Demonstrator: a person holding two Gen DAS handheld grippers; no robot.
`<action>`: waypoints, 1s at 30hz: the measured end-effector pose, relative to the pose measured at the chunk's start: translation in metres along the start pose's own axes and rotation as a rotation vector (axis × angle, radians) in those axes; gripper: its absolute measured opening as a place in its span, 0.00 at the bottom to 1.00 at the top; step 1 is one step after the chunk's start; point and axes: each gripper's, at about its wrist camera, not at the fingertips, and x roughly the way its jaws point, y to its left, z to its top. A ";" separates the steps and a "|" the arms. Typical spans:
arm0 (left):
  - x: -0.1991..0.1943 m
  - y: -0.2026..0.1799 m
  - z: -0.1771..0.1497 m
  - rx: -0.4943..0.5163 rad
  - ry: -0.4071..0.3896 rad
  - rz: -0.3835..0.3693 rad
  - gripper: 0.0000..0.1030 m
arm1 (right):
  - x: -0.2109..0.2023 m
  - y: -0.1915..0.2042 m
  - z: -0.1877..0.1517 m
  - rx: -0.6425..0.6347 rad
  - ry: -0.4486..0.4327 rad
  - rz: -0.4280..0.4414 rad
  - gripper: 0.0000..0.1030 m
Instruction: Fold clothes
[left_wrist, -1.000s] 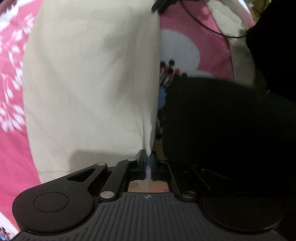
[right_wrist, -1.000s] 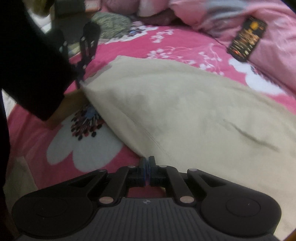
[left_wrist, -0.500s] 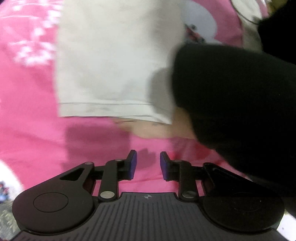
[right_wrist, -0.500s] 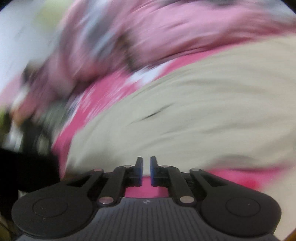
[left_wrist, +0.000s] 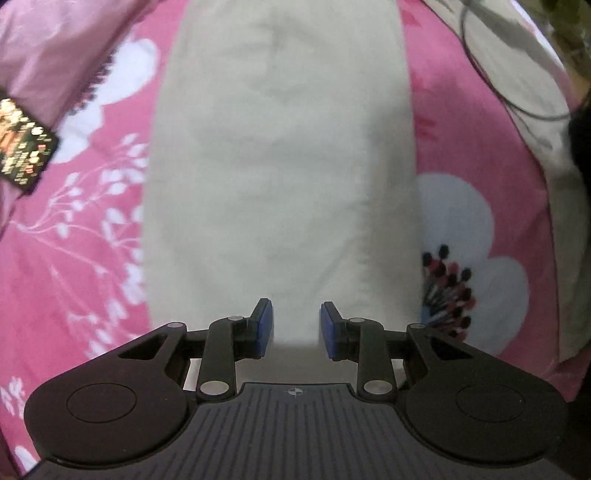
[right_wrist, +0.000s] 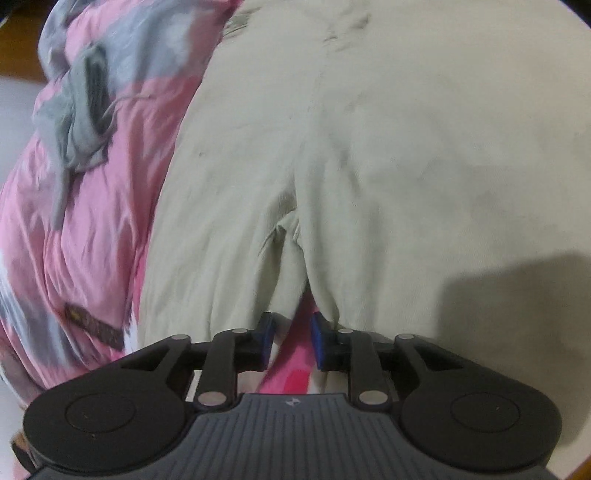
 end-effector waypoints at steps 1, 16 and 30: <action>0.003 -0.003 -0.001 0.009 0.012 -0.001 0.27 | 0.002 0.000 -0.001 0.021 -0.006 0.009 0.29; 0.021 -0.011 -0.013 0.026 0.062 -0.007 0.27 | 0.002 0.030 -0.020 -0.368 -0.093 -0.171 0.00; 0.030 -0.018 -0.033 0.067 0.128 -0.041 0.30 | -0.007 0.113 -0.079 -0.928 -0.233 -0.328 0.17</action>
